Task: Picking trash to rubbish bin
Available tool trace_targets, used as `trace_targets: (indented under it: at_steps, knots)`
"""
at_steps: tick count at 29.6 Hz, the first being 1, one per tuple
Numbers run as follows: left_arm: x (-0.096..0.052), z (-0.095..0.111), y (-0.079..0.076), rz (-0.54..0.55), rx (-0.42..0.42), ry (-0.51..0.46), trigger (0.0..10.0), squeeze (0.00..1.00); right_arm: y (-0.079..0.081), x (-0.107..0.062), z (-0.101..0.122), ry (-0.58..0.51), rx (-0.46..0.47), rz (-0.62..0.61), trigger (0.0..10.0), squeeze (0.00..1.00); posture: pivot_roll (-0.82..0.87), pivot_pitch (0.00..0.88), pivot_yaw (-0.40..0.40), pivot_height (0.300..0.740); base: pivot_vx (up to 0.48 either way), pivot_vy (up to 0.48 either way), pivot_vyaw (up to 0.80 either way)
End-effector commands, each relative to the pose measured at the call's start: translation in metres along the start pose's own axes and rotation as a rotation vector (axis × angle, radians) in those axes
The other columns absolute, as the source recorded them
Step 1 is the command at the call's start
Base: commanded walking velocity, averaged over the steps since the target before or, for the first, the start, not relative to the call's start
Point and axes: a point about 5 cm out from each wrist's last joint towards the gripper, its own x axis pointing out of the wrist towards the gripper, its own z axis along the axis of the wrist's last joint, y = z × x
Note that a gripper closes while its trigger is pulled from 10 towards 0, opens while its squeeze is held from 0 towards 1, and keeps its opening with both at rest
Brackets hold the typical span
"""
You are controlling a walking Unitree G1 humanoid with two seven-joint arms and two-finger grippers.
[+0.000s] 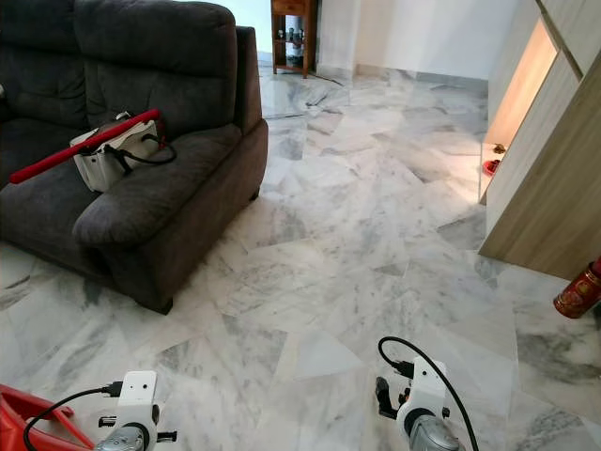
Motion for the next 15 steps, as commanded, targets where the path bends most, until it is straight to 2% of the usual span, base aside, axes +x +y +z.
trace_targets:
  at_steps: [1,15]
  knots:
    - [-0.003,-0.012,0.001,0.016,-0.007,0.032,10.0,0.0,0.001,0.001,0.005,-0.019,-0.008,-0.001,10.0,0.0,-0.1,0.0,0.013,0.74,0.0,0.0,0.8]
    - [-0.007,-0.025,0.0,0.002,0.022,0.067,10.0,0.0,-0.001,0.0,0.0,-0.004,-0.02,0.007,10.0,0.0,-0.11,0.0,0.016,0.74,0.0,0.0,0.8]
